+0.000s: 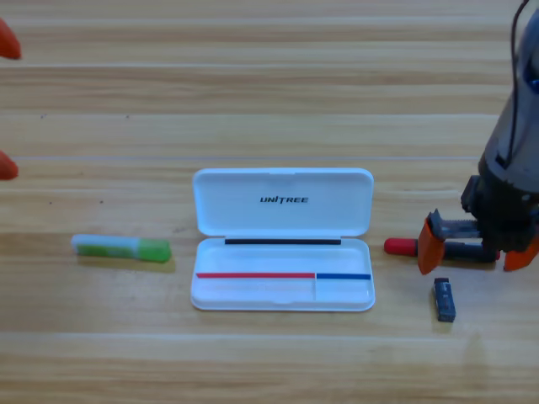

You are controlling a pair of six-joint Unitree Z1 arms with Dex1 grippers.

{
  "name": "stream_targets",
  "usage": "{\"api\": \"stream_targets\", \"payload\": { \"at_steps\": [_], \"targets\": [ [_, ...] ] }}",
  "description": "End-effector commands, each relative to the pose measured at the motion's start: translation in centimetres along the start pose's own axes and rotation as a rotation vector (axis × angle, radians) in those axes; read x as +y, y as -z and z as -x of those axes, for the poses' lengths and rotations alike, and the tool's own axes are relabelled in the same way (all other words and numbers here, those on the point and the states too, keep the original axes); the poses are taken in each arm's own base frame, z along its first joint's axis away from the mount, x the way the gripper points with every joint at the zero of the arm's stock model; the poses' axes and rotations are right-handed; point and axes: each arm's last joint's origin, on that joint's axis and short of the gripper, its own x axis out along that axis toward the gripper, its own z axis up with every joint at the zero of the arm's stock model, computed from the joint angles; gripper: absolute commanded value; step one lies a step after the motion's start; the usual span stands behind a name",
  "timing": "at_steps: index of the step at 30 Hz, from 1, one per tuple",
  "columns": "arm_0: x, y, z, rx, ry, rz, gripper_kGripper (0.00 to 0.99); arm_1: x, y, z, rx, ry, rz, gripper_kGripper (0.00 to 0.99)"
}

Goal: Clean up eraser and pencils

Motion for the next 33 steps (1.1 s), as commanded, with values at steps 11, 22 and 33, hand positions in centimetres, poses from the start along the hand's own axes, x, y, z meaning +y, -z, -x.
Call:
{"api": "stream_targets", "payload": {
  "at_steps": [11, 22, 33],
  "targets": [
    [3.5, -0.2, -12.7, 0.218, 0.331, 0.073, 0.99, -0.1, -2.3, -6.4, 0.082, 0.103, -0.088, 0.922],
    [4.4, 1.4, -19.1, 0.222, 0.44, -0.045, 0.989, 0.1, -2.6, -8.4, 0.11, 0.128, -0.104, 0.816],
    [3.2, 2.7, -23.9, 0.186, 0.513, -0.123, 0.989, 0.6, -1.8, -8.7, 0.177, 0.073, -0.083, 0.39]
  ]
}}
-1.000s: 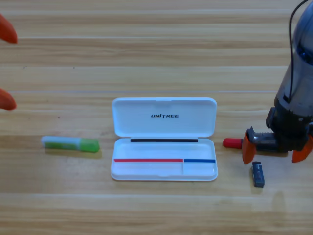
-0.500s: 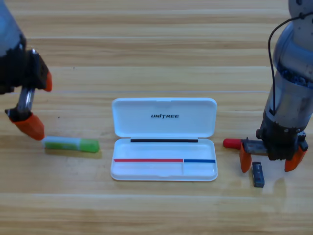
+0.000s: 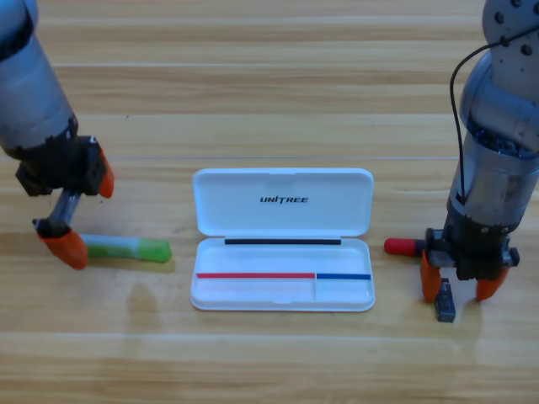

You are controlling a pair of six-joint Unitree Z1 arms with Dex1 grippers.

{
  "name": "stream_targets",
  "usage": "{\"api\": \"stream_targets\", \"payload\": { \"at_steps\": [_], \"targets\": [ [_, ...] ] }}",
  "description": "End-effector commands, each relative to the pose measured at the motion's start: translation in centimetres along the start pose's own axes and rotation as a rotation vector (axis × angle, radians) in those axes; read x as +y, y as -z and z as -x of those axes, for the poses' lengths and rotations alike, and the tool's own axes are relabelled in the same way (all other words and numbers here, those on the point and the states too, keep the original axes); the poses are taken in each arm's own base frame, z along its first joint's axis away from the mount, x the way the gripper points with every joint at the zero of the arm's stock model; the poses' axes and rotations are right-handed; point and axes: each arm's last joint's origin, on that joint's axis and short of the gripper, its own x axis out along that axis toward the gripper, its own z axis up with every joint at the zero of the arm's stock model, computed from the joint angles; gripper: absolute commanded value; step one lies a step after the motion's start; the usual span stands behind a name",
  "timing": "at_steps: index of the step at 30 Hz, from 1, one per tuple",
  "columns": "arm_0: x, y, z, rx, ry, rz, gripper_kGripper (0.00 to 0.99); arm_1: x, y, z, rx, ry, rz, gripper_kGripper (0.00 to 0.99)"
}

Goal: Clean up eraser and pencils

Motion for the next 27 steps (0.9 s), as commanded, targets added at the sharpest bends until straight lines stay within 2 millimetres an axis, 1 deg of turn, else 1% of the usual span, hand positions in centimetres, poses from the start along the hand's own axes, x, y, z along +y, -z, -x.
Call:
{"api": "stream_targets", "payload": {
  "at_steps": [1, 2, 5, 6, 7, 8, 9, 12, 15, 16, 18, 21, 22, 25, 27],
  "targets": [
    [0.9, 0.3, -3.7, 0.01, 0.074, 0.001, 0.989, 0.0, 0.0, -2.7, 0.104, 0.004, 0.0, 0.345],
    [0.9, 0.3, -4.0, 0.011, 0.078, 0.001, 0.989, 0.1, 0.1, -2.6, 0.11, -0.004, 0.002, 0.324],
    [1.2, 0.1, -5.1, 0.02, 0.096, -0.001, 0.99, 0.4, 0.5, -2.4, 0.131, -0.005, 0.011, 0.321],
    [1.2, 0.1, -5.5, 0.021, 0.097, -0.001, 0.99, 0.6, 0.5, -2.2, 0.138, -0.009, 0.012, 0.244],
    [1.3, 0.1, -5.7, 0.021, 0.097, -0.003, 0.99, 0.7, 0.6, -2.0, 0.141, -0.006, 0.018, 0.138],
    [1.5, 0.0, -6.0, 0.021, 0.099, -0.004, 0.99, 0.8, 0.6, -1.7, 0.139, -0.007, 0.02, 0.061],
    [1.6, 0.0, -6.1, 0.02, 0.096, -0.004, 0.99, 0.9, 0.7, -1.6, 0.137, -0.009, 0.022, 0.011],
    [1.8, -0.1, -6.8, 0.021, 0.099, -0.004, 0.99, 0.9, 0.5, -1.4, 0.111, 0.003, 0.06, 0.009],
    [2.0, -0.2, -7.5, 0.023, 0.102, -0.003, 0.99, 0.8, 0.2, -0.7, 0.055, 0.048, 0.138, 0.0],
    [2.0, -0.2, -7.7, 0.022, 0.104, -0.003, 0.99, 0.7, 0.2, -0.2, 0.028, 0.068, 0.184, 0.0],
    [2.0, -0.2, -8.2, 0.022, 0.104, -0.001, 0.99, 1.3, 0.2, 1.1, -0.013, 0.104, 0.384, 0.0],
    [2.1, -0.2, -8.8, 0.025, 0.106, -0.001, 0.99, 2.1, 0.2, 3.3, -0.066, 0.185, 0.743, 0.0],
    [2.2, -0.2, -9.0, 0.025, 0.105, 0.001, 0.99, 2.3, 0.3, 3.7, -0.071, 0.192, 0.835, 0.0],
    [2.4, -0.1, -9.4, 0.023, 0.101, 0.006, 0.99, 2.6, 0.9, 4.6, -0.069, 0.186, 1.032, 0.0],
    [2.5, 0.1, -9.6, 0.025, 0.1, 0.008, 0.99, 3.0, 1.6, 4.9, -0.028, 0.122, 1.159, 0.0]
  ]
}}
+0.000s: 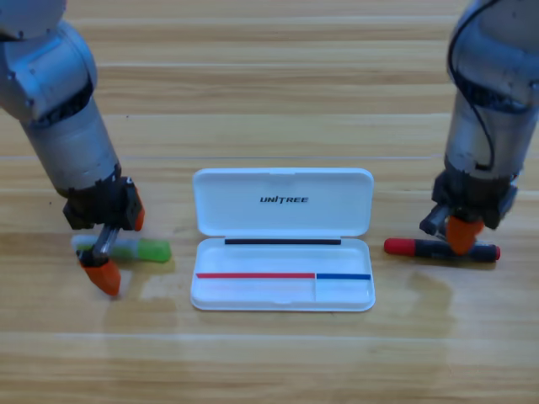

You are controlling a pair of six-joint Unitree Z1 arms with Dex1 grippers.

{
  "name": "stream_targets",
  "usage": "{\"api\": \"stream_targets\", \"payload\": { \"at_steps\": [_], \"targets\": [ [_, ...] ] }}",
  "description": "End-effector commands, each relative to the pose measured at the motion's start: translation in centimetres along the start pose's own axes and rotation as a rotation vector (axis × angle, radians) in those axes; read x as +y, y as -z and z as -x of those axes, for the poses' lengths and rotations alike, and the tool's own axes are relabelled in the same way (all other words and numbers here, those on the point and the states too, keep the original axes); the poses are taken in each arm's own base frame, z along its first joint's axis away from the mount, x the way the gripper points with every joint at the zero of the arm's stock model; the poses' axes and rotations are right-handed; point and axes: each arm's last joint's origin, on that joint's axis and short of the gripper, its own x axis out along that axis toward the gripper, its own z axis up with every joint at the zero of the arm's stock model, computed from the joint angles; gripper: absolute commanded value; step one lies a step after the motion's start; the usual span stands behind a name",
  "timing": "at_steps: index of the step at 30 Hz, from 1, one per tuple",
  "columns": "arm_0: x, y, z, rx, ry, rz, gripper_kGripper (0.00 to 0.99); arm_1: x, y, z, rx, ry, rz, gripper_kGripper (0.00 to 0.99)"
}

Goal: Clean up eraser and pencils

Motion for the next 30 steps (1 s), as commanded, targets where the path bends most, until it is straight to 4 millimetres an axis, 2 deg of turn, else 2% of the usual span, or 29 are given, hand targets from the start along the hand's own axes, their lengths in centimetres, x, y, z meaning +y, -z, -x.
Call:
{"api": "stream_targets", "payload": {
  "at_steps": [1, 3, 10, 15, 17, 20, 24, 25, 30],
  "targets": [
    [0.7, 1.1, -2.5, 0.015, 0.042, 0.023, 0.99, 3.3, 0.4, 1.3, 0.009, -0.119, 0.307, 0.0],
    [0.8, 1.2, -2.6, 0.014, 0.039, 0.026, 0.99, 4.2, 0.5, 1.5, -0.005, -0.177, 0.401, 0.0],
    [0.6, 1.7, -3.5, 0.012, 0.034, 0.036, 0.979, 6.1, -1.2, 2.3, -0.05, -0.168, 0.562, 0.0],
    [0.5, 1.8, -3.7, 0.019, 0.019, 0.042, 0.894, 6.9, -3.6, 2.6, -0.069, -0.154, 0.618, 0.0],
    [0.5, 1.9, -3.7, 0.022, 0.012, 0.043, 0.888, 7.3, -4.6, 2.4, -0.071, -0.152, 0.631, 0.0],
    [0.5, 2.0, -3.9, 0.04, 0.01, 0.037, 0.824, 7.9, -5.7, 1.8, -0.058, -0.154, 0.645, 0.0],
    [0.4, 2.0, -4.1, 0.044, 0.021, 0.0, 0.655, 8.5, -6.3, 1.0, -0.043, -0.161, 0.657, 0.0],
    [0.4, 2.1, -4.2, 0.045, 0.022, -0.012, 0.588, 8.5, -6.4, 0.7, -0.036, -0.163, 0.657, 0.0],
    [0.5, 2.0, -3.9, 0.041, 0.015, -0.06, 0.118, 8.8, -6.6, -0.3, -0.002, -0.174, 0.661, 0.0]
  ]
}}
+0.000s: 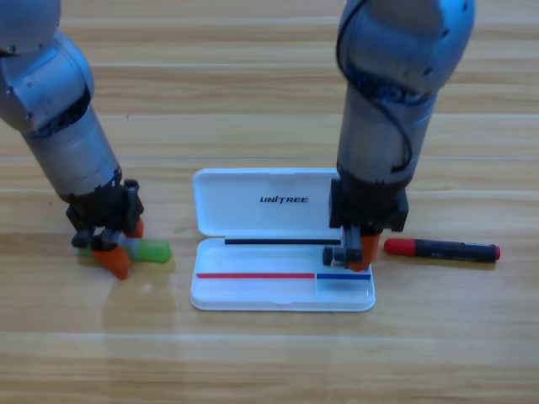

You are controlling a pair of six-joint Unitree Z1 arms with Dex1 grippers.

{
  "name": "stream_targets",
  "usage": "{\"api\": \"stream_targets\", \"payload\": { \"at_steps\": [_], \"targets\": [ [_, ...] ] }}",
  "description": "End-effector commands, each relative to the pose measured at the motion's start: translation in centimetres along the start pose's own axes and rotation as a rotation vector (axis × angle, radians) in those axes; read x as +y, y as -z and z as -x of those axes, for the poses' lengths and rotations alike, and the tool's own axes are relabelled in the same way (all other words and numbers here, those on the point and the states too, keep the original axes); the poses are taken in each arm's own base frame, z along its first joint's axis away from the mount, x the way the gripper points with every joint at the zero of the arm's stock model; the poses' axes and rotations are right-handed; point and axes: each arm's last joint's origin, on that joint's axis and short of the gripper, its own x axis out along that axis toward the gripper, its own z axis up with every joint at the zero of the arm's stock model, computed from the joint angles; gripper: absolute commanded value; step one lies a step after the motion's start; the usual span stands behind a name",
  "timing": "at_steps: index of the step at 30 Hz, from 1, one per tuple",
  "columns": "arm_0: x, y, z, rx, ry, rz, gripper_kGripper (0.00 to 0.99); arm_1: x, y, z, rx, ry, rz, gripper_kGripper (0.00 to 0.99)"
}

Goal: Clean up eraser and pencils

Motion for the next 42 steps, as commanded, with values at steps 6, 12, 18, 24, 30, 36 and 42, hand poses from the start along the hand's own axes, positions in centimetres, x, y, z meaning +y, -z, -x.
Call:
{"api": "stream_targets", "payload": {
  "at_steps": [6, 12, 18, 24, 30, 36, 42],
  "targets": [
    [0.3, 1.4, -1.8, 0.054, 0.023, 0.036, 0.0, 1.0, -1.4, -4.1, 0.101, -0.075, 0.044, 0.0],
    [-0.3, 1.0, 0.4, 0.064, 0.037, 0.036, 0.0, 0.9, -1.4, -5.1, 0.124, -0.088, 0.044, 0.0],
    [-1.3, -1.5, 5.8, 0.05, 0.024, 0.039, 0.0, 0.6, -1.8, -5.8, 0.138, -0.078, 0.045, 0.0],
    [-2.1, -4.5, 9.8, 0.045, 0.019, 0.093, 0.0, 0.3, -2.0, -5.9, 0.136, -0.065, 0.046, 0.0],
    [-3.0, -6.8, 10.1, 0.048, 0.024, 0.095, 0.0, 0.3, -2.0, -5.8, 0.136, -0.065, 0.044, 0.0],
    [-3.3, -6.8, 10.2, 0.06, 0.027, 0.096, 0.0, 0.1, -1.7, -5.5, 0.142, -0.052, 0.04, 0.773],
    [-3.3, -6.7, 10.4, 0.068, 0.032, 0.096, 0.0, 0.8, -0.7, -2.7, 0.122, -0.027, 0.041, 0.874]
  ]
}}
